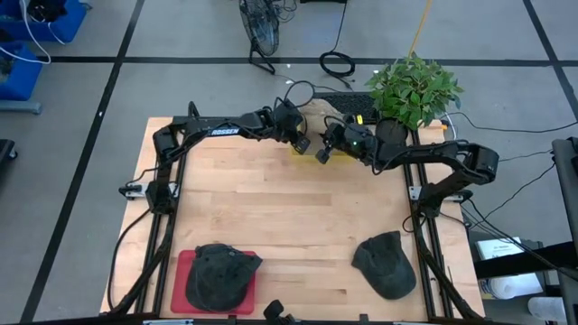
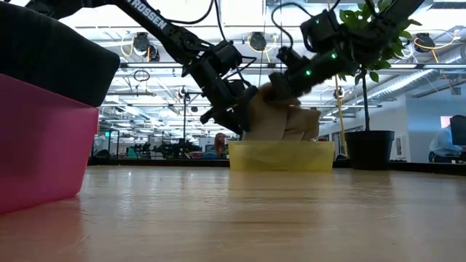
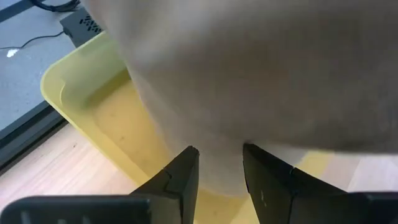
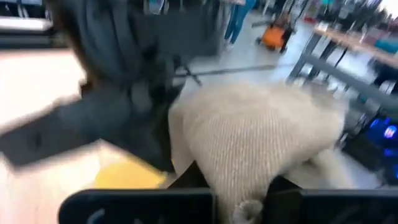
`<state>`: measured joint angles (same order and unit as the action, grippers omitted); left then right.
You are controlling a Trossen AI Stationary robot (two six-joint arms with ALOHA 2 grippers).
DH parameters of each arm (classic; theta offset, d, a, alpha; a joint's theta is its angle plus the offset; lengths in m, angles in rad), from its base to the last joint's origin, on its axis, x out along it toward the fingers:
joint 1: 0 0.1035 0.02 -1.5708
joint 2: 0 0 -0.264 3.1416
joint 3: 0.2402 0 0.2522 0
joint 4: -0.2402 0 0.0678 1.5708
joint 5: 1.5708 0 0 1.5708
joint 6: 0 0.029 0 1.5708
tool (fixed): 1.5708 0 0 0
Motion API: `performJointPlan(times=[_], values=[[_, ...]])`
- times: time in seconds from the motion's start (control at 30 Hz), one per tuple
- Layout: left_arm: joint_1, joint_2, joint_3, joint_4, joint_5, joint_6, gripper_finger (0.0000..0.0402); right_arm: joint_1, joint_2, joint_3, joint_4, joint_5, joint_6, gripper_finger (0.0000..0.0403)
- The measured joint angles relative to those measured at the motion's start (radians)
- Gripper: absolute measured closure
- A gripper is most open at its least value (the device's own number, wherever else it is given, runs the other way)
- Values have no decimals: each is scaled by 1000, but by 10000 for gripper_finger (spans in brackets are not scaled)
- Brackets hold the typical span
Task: Pick & Place hat
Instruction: Put the brown cap into the yellow bin
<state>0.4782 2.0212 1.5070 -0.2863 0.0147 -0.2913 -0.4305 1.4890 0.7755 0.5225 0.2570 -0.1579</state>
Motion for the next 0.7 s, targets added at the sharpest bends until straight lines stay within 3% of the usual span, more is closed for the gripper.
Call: performJointPlan(times=[0.57, 0.7], values=[[-14, -14, 0, -32, 29, 25, 275, 9, 3, -102, -33, 1, 143, 402], [-7, -62, 0, -60, 45, 50, 275, 7, -17, -103, -29, -1, 146, 383]])
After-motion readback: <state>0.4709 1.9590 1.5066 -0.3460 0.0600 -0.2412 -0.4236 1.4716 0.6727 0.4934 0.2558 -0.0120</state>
